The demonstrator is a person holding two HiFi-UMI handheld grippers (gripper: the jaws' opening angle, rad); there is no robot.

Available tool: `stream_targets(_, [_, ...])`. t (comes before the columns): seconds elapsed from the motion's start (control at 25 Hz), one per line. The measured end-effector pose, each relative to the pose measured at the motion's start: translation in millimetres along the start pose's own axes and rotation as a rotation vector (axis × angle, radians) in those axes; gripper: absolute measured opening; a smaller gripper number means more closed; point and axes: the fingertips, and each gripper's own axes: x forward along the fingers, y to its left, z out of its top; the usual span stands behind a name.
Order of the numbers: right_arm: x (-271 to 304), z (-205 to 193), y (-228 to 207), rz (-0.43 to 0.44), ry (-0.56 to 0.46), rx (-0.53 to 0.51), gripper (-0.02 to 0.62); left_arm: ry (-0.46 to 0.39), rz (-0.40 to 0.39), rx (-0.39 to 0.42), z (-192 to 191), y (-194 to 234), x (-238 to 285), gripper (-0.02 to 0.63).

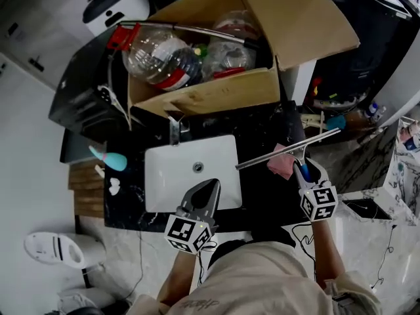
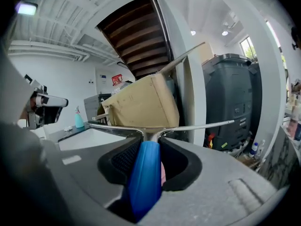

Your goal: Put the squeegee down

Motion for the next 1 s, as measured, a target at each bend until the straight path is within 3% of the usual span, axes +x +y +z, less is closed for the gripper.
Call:
stream_targets(0.08, [26, -2, -7, 0.016, 0.027, 0.004, 0.13, 0.012, 0.005, 0.017, 0, -1, 9, 0.014])
stream_targets(0.48, [101, -20, -4, 0.051, 0.159, 0.011, 0.132, 0.04, 0.033, -0.065, -10, 33, 26, 0.014])
stream_targets(1.0, [130, -43, -12, -0.03, 0.281, 0.029, 0.132, 0.069, -0.007, -0.108, -15, 67, 40, 0.014])
